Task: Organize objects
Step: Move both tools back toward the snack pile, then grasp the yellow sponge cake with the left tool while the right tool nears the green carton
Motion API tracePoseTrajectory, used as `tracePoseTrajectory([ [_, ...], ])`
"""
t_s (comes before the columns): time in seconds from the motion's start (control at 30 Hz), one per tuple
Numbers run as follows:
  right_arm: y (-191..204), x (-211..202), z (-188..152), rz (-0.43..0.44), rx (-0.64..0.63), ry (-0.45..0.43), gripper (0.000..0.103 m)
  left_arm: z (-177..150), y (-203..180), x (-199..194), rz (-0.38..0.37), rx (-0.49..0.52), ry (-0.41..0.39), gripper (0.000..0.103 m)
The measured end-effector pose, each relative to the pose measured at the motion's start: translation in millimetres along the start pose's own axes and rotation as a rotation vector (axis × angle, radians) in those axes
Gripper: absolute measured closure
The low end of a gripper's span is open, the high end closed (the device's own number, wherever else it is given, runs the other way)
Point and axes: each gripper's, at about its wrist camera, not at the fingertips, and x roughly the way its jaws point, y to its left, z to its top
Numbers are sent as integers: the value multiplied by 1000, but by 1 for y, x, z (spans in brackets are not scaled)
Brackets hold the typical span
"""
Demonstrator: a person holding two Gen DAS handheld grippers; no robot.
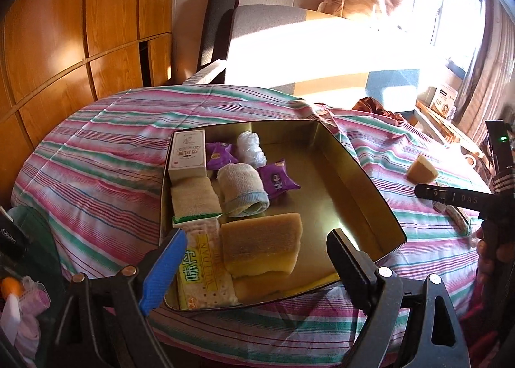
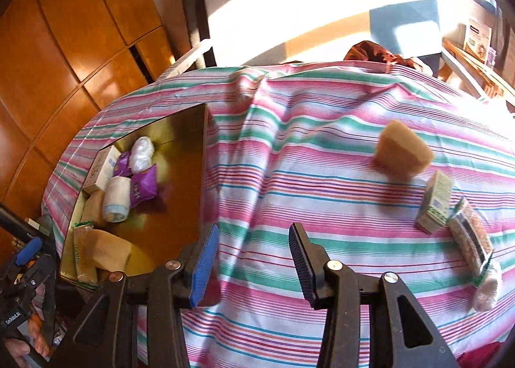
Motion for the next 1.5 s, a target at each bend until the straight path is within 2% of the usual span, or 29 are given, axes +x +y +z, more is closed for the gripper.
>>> tracePoseTrajectory([
  [0.4, -143, -36, 6, -239, 156, -79, 57, 7, -51, 10, -34, 120, 16, 14],
  [0.5, -175, -37, 2, -264, 239, -101, 50, 10, -68, 13, -49, 155, 20, 12],
  [0.67, -217, -45, -7, -216, 469, -144, 49, 18, -102, 22, -94, 215, 30, 12],
  [0.87, -245, -53, -19, -200, 626, -164, 48, 29, -160, 33, -190, 296, 38, 12],
  [1.0, -256, -61, -24, -192, 694, -196, 48, 35, -197, 46, -240, 339, 59, 12],
  [1.2, -273, -73, -34, -144, 807, -252, 45, 47, -245, 84, -265, 389, 128, 11],
  [1.5, -270, -72, -33, -82, 808, -258, 43, 71, -309, 144, -282, 504, 161, 3],
])
